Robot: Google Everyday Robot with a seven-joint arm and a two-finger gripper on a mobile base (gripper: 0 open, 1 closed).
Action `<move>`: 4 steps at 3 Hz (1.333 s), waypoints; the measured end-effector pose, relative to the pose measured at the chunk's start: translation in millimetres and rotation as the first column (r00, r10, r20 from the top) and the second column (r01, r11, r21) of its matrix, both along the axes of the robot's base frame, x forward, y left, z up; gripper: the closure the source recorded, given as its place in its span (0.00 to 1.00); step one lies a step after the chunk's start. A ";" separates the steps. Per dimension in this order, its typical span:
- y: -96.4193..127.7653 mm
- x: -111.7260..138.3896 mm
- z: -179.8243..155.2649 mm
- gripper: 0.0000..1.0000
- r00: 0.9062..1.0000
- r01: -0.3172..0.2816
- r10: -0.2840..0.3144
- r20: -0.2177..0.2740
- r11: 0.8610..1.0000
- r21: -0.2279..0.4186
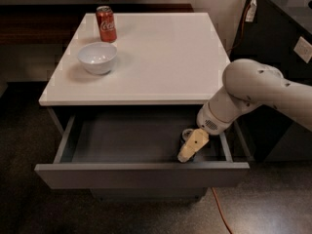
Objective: Pick pepsi can from top drawer and place on counter
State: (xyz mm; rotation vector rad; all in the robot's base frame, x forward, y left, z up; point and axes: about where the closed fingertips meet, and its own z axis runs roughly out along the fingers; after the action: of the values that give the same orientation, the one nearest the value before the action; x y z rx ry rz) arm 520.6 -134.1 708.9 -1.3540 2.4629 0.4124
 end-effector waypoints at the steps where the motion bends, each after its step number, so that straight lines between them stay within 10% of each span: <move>1: 12.1 7.3 -8.0 0.00 1.000 0.020 -0.019 0.023 0.999 -0.036; 4: 15.9 2.0 -24.8 0.02 1.000 0.017 -0.014 0.026 0.994 -0.104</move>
Offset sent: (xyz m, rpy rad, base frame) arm 0.0079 0.0292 -0.0171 -0.1155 -0.0615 0.0005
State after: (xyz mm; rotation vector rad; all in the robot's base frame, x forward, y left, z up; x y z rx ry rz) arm 522.6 -118.2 684.1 -1.3702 2.5036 0.2649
